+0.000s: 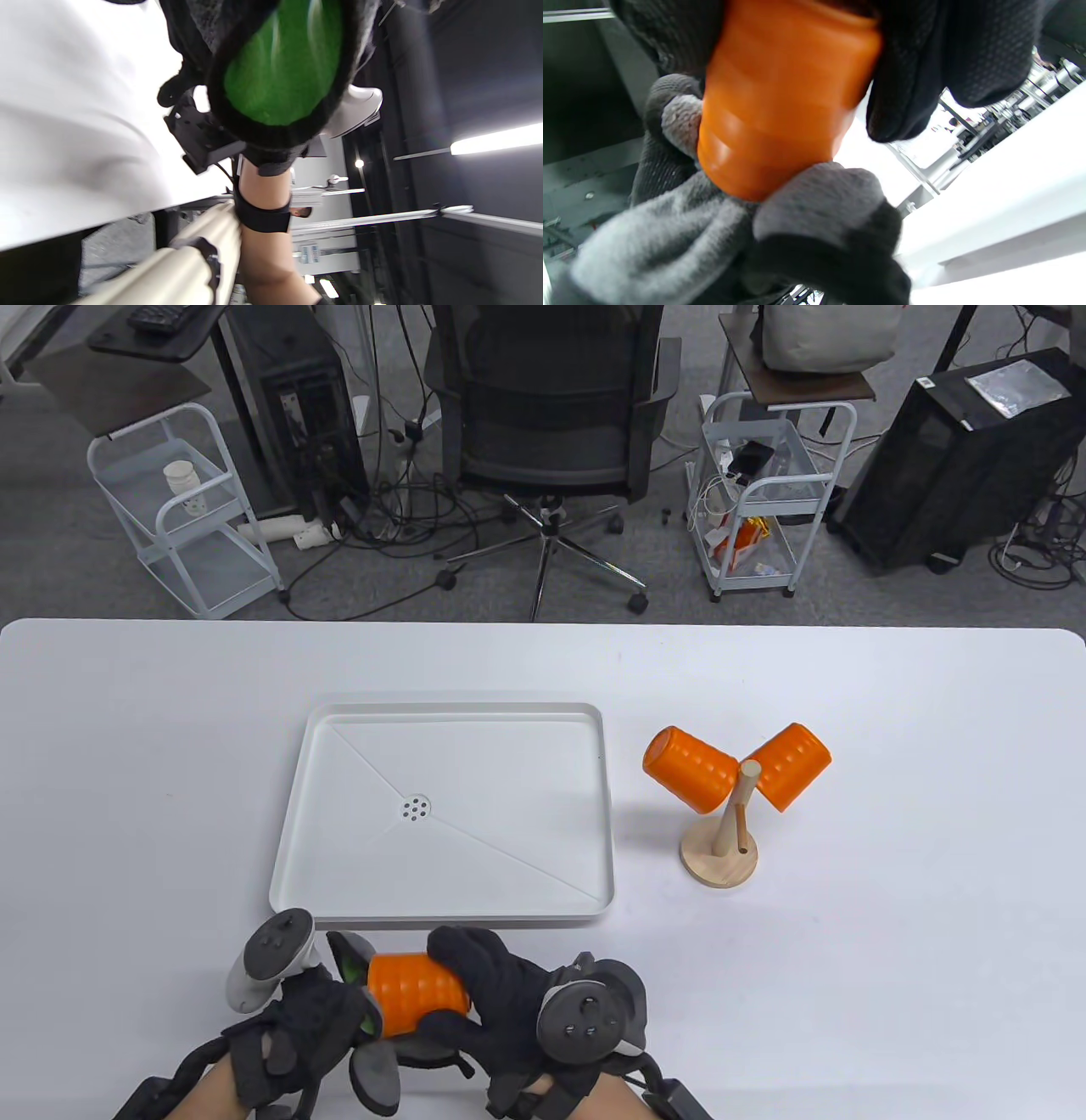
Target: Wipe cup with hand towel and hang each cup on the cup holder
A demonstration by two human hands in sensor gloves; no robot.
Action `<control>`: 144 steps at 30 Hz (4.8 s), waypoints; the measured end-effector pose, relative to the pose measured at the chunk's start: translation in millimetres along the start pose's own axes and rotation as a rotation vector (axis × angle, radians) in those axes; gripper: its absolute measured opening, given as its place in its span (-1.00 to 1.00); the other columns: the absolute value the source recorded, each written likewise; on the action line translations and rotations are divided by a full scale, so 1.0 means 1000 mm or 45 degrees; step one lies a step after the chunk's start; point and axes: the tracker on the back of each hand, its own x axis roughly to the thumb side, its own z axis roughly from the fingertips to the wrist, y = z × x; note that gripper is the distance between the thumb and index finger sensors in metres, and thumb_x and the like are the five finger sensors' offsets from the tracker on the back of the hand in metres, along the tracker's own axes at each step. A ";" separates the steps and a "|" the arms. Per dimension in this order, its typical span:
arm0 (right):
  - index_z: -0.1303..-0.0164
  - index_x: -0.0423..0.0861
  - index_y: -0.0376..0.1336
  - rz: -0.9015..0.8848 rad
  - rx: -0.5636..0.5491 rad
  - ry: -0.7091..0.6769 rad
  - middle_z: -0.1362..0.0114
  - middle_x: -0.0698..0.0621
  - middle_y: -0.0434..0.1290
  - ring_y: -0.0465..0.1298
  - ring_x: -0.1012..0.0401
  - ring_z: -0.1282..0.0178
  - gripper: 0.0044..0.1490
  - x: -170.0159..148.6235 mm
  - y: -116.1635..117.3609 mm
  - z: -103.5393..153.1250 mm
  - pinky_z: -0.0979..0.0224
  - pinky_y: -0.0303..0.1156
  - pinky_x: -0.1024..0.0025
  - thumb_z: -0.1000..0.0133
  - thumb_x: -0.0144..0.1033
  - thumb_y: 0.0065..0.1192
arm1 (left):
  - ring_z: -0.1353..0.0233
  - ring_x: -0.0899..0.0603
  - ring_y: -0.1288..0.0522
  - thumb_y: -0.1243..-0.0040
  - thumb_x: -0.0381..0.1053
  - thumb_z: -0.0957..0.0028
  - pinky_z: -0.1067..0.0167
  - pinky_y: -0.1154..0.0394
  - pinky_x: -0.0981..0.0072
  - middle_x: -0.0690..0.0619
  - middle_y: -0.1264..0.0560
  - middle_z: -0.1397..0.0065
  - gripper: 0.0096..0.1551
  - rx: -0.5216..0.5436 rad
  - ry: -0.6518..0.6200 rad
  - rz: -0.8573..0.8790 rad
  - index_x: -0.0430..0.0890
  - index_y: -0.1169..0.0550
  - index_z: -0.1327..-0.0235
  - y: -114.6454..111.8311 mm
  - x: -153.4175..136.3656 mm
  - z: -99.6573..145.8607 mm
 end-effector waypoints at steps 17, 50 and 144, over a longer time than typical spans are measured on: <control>-0.39 -0.39 0.12 -0.342 0.032 0.223 -0.14 -0.43 0.52 0.75 -0.01 0.32 0.06 -0.015 0.002 0.001 0.08 0.67 -0.06 -0.05 0.26 0.13 | -0.56 -0.36 -0.35 0.12 0.67 0.21 -0.49 -0.16 -0.47 0.33 -0.07 -0.78 0.07 0.055 0.166 -0.929 0.23 -0.20 -0.61 -0.016 0.044 0.003; -0.43 -0.35 0.04 -0.152 0.033 0.119 -0.23 -0.39 0.44 0.71 -0.06 0.21 0.06 -0.008 0.005 0.002 -0.03 0.62 -0.12 -0.06 0.24 0.15 | -0.57 -0.49 -0.22 0.08 0.62 0.05 -0.41 -0.09 -0.55 0.22 -0.07 -0.77 0.02 -0.006 0.110 -0.420 0.13 -0.20 -0.62 -0.006 0.021 0.000; -0.38 -0.41 0.09 -0.375 0.014 0.431 -0.15 -0.40 0.48 0.71 -0.02 0.33 0.02 -0.023 0.003 0.004 0.10 0.64 -0.07 -0.11 0.25 0.03 | -0.51 -0.27 -0.36 -0.19 0.37 -0.08 -0.53 -0.22 -0.35 0.16 0.37 -0.65 0.03 0.247 0.247 -0.838 0.47 0.29 -0.36 -0.012 0.044 0.005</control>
